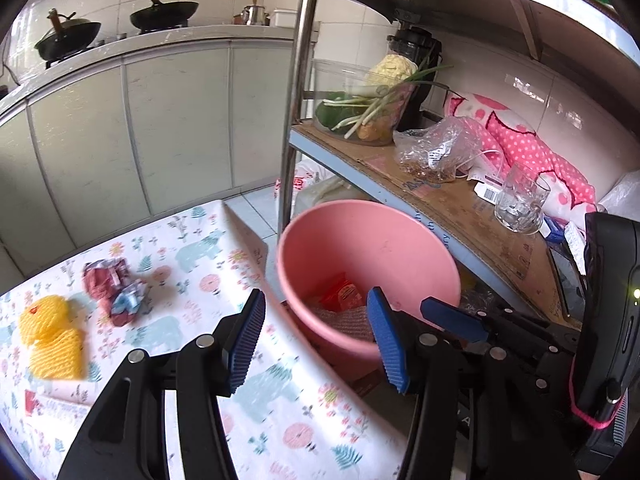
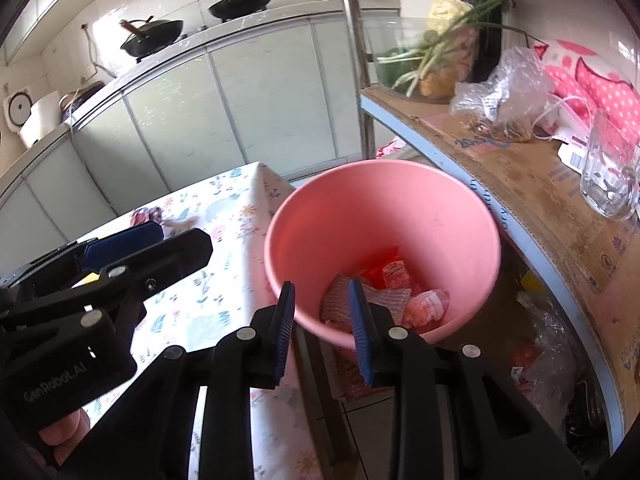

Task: Collect trash
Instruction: 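Move both open grippers back over the medicine box and foam nets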

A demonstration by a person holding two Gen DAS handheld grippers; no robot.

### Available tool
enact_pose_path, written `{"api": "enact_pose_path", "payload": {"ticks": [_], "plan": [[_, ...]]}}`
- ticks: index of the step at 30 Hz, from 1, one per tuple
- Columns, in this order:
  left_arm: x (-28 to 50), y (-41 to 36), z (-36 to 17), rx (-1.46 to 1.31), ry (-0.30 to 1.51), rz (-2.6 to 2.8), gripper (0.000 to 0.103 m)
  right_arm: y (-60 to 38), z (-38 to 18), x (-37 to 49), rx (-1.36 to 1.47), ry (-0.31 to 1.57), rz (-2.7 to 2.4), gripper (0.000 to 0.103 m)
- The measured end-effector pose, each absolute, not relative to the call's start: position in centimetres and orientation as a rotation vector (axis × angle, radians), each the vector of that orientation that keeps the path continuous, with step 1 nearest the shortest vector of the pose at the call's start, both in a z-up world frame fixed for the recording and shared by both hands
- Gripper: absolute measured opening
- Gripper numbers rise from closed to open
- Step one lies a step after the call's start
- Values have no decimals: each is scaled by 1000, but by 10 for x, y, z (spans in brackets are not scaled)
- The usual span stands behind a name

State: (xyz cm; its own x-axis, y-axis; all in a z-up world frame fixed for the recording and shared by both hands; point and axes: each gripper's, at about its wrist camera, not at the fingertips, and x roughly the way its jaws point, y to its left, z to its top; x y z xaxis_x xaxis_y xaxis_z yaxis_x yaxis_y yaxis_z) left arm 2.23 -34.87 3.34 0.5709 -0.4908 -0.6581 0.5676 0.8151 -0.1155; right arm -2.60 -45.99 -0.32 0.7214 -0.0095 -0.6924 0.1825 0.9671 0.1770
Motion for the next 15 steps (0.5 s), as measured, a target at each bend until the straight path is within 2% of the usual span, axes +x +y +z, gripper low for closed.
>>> {"api": "enact_pose_path", "payload": {"ticks": [15], "plan": [[-9,-246,38,67,754,-482,58,-397,-1,-45,190,791,35,29]]}}
